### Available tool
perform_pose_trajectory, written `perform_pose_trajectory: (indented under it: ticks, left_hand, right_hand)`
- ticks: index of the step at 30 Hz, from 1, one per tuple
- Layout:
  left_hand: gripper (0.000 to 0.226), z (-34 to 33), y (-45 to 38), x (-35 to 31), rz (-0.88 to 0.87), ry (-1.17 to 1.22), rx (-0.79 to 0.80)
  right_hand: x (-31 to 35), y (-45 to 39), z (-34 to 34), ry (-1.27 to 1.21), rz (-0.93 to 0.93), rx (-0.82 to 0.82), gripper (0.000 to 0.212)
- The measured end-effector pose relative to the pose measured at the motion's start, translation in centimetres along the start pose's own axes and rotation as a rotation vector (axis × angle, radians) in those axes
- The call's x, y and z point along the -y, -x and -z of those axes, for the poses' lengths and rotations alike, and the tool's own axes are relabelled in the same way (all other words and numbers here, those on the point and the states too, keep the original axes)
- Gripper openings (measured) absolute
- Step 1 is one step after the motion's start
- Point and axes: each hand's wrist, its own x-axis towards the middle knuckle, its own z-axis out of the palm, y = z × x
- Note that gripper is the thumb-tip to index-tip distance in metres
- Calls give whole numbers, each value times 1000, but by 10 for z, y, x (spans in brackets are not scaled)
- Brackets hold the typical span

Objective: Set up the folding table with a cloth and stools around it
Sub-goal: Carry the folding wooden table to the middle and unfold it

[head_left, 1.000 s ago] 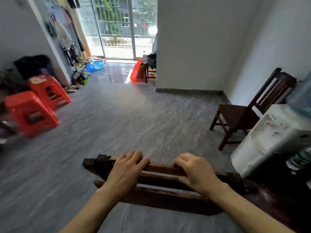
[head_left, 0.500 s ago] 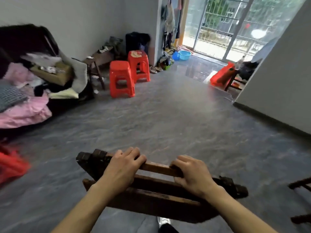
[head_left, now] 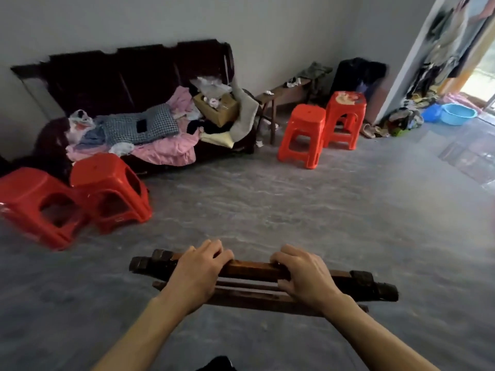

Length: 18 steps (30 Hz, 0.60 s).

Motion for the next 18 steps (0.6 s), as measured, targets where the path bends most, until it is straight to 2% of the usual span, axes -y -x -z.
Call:
perform_pose_trajectory:
  ticks: [5,10,13,18]
  left_hand:
    - [46,-9,-36,35,135,92,-38]
    - [41,-33,-66,82,204,158,-27]
    - [50,-51,-81,112,239,199,-2]
    - [51,-77,-102,152,300,203,16]
  right_hand:
    - [-20,-82,7,30,104,65,27]
    - [-31,-158,-9,44,128,176,27]
    - [-33,-198,-27,56,146,259,26]
    - [-40,-254,-57,29,182,342,25]
